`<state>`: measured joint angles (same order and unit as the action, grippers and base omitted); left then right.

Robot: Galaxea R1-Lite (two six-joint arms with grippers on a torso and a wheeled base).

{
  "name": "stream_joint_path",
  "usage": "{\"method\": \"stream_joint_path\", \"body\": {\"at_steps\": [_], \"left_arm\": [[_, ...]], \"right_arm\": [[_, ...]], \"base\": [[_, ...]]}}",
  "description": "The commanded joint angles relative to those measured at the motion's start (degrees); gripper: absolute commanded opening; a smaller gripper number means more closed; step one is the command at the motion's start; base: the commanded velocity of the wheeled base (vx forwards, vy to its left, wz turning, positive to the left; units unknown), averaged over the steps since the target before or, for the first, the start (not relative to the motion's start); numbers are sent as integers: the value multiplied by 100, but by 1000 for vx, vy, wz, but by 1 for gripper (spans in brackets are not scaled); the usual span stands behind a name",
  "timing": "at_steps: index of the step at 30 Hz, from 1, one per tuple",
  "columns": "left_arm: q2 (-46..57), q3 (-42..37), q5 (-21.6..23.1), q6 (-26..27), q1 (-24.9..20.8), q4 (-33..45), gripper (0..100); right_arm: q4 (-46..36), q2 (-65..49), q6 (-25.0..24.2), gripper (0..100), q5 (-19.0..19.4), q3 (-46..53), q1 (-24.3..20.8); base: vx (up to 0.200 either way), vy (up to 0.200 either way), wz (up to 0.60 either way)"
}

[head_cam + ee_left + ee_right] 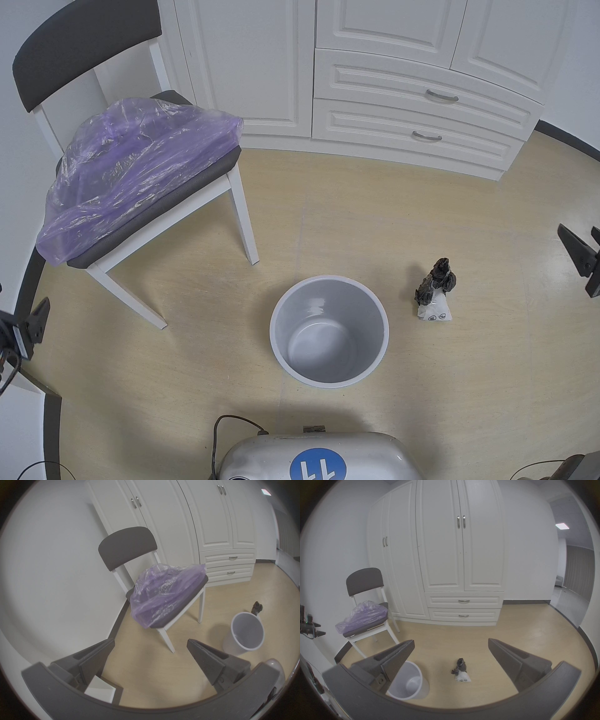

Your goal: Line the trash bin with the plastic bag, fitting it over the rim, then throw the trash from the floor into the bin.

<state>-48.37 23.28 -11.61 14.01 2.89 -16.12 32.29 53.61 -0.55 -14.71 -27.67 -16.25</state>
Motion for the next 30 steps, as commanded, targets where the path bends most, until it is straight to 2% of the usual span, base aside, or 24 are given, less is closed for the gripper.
{"method": "stream_joint_path", "body": {"at_steps": [1,3,5,12,16,19,20,22,25,26,27,30], "left_arm": [[-1113,440,-44,243,186,-480,100],[-1262,379,-44,243,256,-586,100],[-1552,326,-44,243,546,-805,100],[-2282,203,-26,234,862,-1676,100],[-2669,194,290,216,1109,-2080,100],[-2809,247,730,208,1337,-2229,100],[-2809,247,730,208,1337,-2229,100],[-3020,282,994,181,1478,-2467,100],[-3214,308,1020,146,1486,-2765,100],[-3433,308,1011,129,1486,-3134,100],[-3433,308,1011,129,1486,-3134,100],[-3890,317,1020,120,1522,-3829,100]], "right_arm": [[269,747,-59,100,-225,-195,-669],[269,756,-95,100,-216,-203,-748],[269,826,-165,100,-216,-265,-871],[269,1028,-305,100,-216,-300,-1038],[278,1230,-411,100,-207,-318,-1064],[374,1494,-508,100,-207,-388,-1064],[374,1494,-508,100,-207,-388,-1064],[787,1837,-516,100,-216,-362,-1064],[1069,2013,-490,100,-225,-274,-1064],[1271,2109,-464,100,-225,-177,-1108],[1271,2109,-464,100,-225,-177,-1108],[1359,2171,-464,100,-234,-151,-1196]], "base": [[0,0,0],[0,0,0],[0,0,0],[0,0,0],[0,0,0],[0,0,0],[0,0,0],[0,0,0],[0,0,0],[0,0,0],[0,0,0],[0,0,0]]}}
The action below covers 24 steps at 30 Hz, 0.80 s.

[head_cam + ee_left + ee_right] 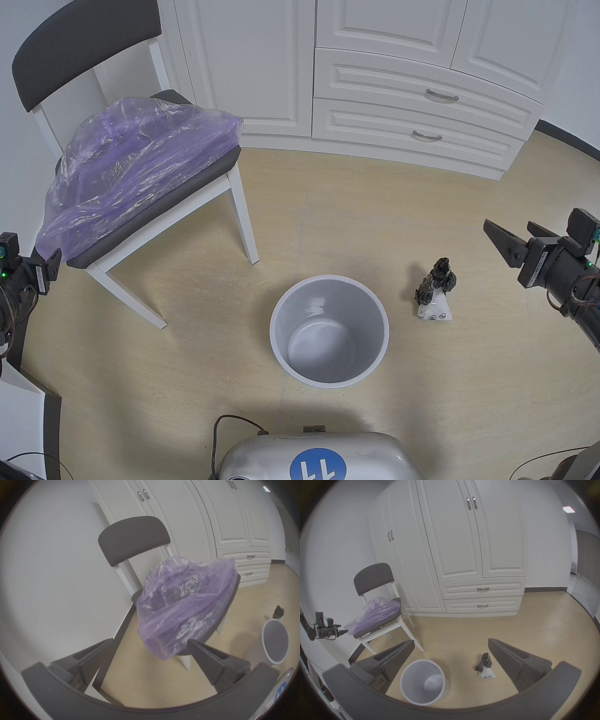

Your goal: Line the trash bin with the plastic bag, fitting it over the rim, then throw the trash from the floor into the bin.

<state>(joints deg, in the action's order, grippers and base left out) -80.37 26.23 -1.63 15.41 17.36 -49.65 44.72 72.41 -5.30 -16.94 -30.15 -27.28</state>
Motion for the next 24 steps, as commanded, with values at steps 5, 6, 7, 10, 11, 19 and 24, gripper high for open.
{"method": "stream_joint_path", "body": {"at_steps": [5,6,7,10,11,19,24], "left_arm": [[-1200,119,5,-20,127,-1090,100],[-1244,119,5,-29,145,-1143,100],[-1323,128,5,-56,162,-1257,100],[-1402,163,5,-126,171,-1468,100],[-1402,172,-4,-135,180,-1486,100],[-1358,233,-12,-196,294,-1556,100],[-1376,259,-4,-214,303,-1556,100]], "right_arm": [[116,291,3,100,-11,106,-93],[116,291,3,100,-11,106,-93],[116,291,3,100,-11,97,-93],[116,291,-6,100,-2,97,-93],[116,291,-6,100,-2,97,-93],[125,282,-6,100,-2,88,-128],[125,282,-6,100,-2,88,-128]], "base": [[0,0,0],[0,0,0],[0,0,0],[0,0,0],[0,0,0],[0,0,0],[0,0,0]]}}
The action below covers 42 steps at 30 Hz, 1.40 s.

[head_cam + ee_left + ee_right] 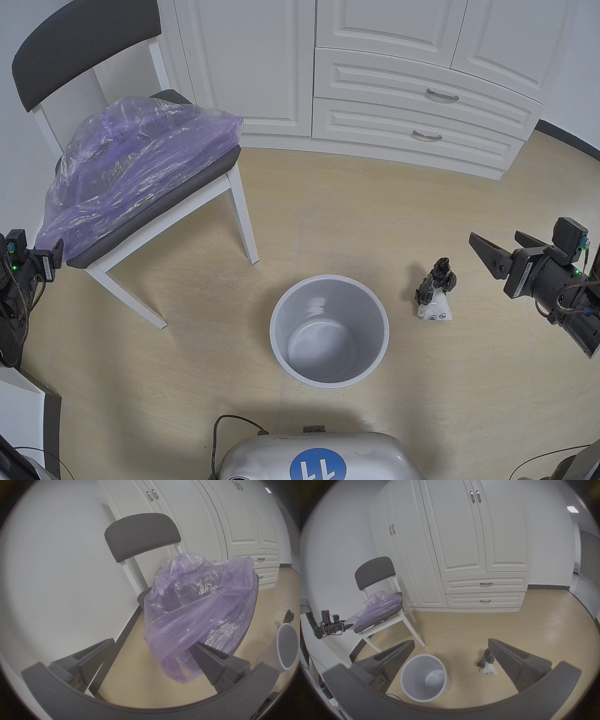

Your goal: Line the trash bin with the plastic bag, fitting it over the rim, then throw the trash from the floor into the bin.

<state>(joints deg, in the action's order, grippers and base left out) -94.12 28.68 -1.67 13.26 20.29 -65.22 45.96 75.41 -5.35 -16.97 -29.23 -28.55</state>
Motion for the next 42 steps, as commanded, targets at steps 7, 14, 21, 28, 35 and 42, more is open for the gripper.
{"method": "stream_joint_path", "body": {"at_steps": [7,14,21,28,35,42], "left_arm": [[-18,23,-9,1,11,-79,100],[-18,14,0,1,2,-79,0],[-27,14,0,1,-42,-79,0],[-106,93,9,-122,-51,-96,0],[-106,-30,79,-201,-60,-808,0],[-97,-188,492,-210,-121,-1265,0]], "right_arm": [[1,-18,-1,100,1,-3,-63],[1,-26,-1,100,1,14,-124],[1,-9,-1,100,1,23,-133],[62,158,-45,100,9,23,-89],[634,255,61,100,-298,67,-371],[660,668,799,100,-588,-856,-678]], "base": [[0,0,0],[0,0,0],[0,0,0],[0,0,0],[0,0,0],[0,0,0]]}}
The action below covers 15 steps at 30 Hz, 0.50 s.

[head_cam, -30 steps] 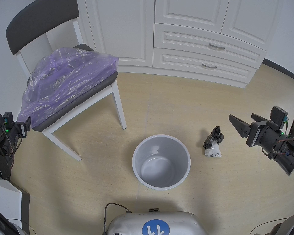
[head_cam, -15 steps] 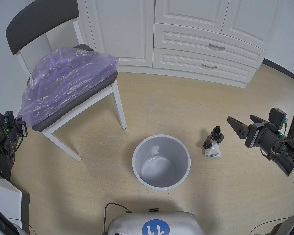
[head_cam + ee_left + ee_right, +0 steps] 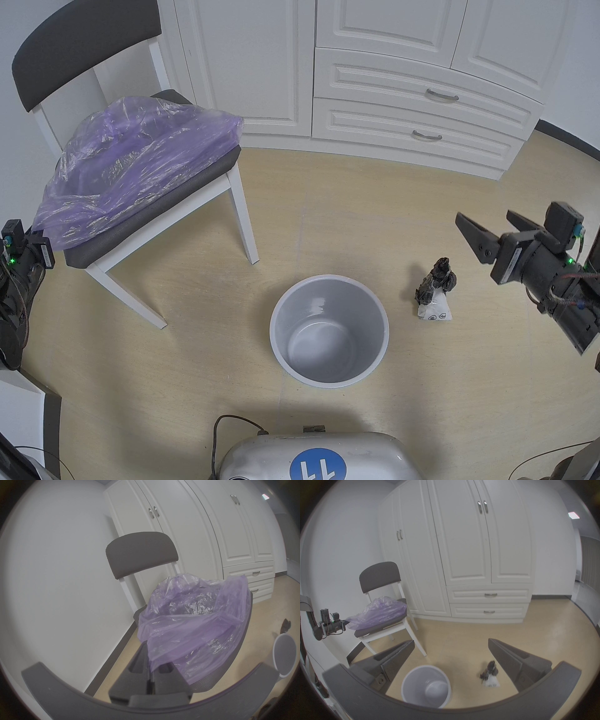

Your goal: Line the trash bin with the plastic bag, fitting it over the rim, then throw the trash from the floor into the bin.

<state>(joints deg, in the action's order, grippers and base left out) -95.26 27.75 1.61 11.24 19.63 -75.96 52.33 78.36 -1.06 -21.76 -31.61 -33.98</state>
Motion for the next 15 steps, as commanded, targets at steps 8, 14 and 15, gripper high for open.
{"method": "stream_joint_path", "body": {"at_steps": [8,14,15], "left_arm": [[253,-155,-3,106,-574,-103,0],[350,-182,-12,766,-688,143,0],[341,-59,-29,950,-688,222,0]], "right_arm": [[-57,-5,1249,100,225,164,207],[22,-119,1354,100,752,436,207],[22,-146,1372,100,752,428,207]], "base": [[0,0,0],[0,0,0],[0,0,0]]}}
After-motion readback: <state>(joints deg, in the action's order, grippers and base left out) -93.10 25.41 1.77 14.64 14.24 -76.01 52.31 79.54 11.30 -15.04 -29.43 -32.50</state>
